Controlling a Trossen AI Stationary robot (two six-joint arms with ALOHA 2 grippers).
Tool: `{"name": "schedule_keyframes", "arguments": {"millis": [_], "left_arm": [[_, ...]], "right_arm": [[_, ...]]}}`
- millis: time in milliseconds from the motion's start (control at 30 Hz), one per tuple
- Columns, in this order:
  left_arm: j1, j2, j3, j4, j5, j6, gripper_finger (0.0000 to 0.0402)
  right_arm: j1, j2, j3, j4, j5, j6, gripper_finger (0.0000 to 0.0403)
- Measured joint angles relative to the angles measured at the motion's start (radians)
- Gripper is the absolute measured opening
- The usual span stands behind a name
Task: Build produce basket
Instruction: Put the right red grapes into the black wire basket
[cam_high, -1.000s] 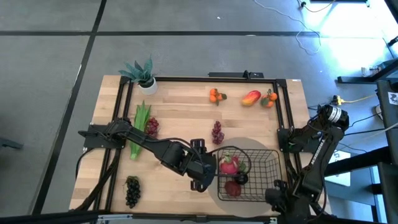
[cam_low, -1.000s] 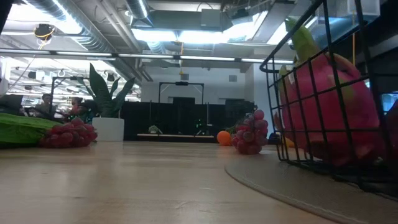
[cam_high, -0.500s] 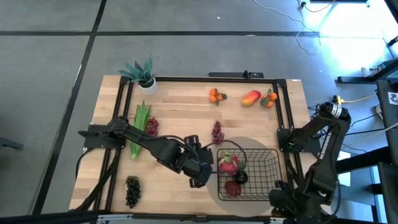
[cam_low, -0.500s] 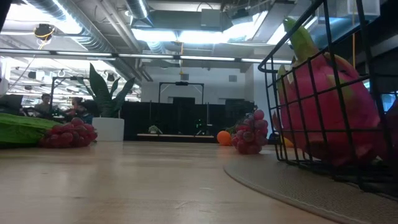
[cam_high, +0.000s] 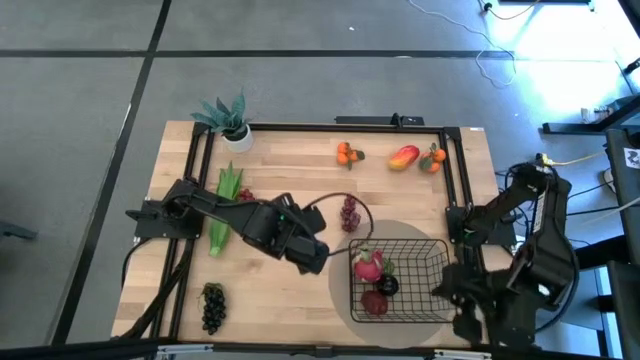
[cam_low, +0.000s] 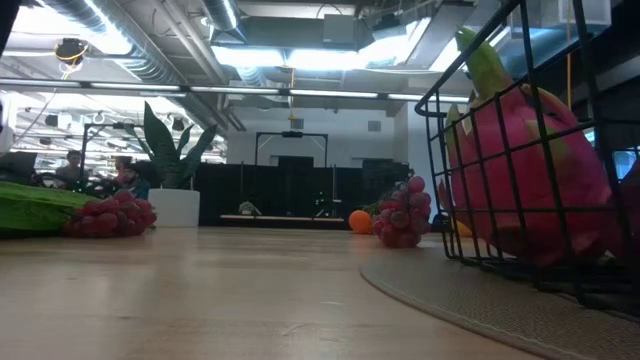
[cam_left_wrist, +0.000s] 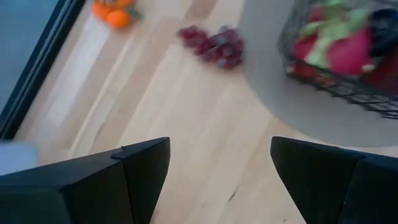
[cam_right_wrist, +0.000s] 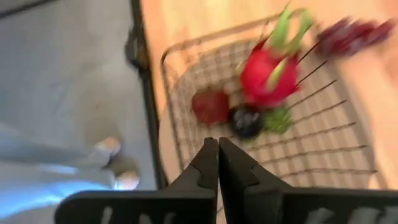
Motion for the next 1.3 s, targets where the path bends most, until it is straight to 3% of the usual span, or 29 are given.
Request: {"name": "schedule_keyframes", "arguments": {"millis": [200, 400, 900, 1133, 1300], "left_arm": [[0.066, -0.01, 0.0, -0.04, 0.016, 0.0, 0.0267], [0.161, -0.011, 0.0, -0.036, 0.12, 0.101, 0.0267], [0.453, -0.011, 0.0, 0.116, 0.359, 0.256, 0.0267], [0.543, 0.013, -0.017, 0.226, 0.484, 0.232, 0.0267], [0.574, 0.031, -0.118, 0.371, 0.615, 0.172, 0.0267]], "right_arm": [[-0.056, -0.003, 0.118, -0.164, 0.087, -0.02, 0.0], [-0.124, -0.084, 0.123, -0.165, 0.122, -0.19, 0.0], [-0.402, -0.398, -0.101, -0.16, 0.093, -0.364, 0.0], [-0.452, -0.482, -0.182, -0.159, 0.091, -0.472, 0.0], [-0.475, -0.497, -0.209, -0.157, 0.09, -0.472, 0.0]]}}
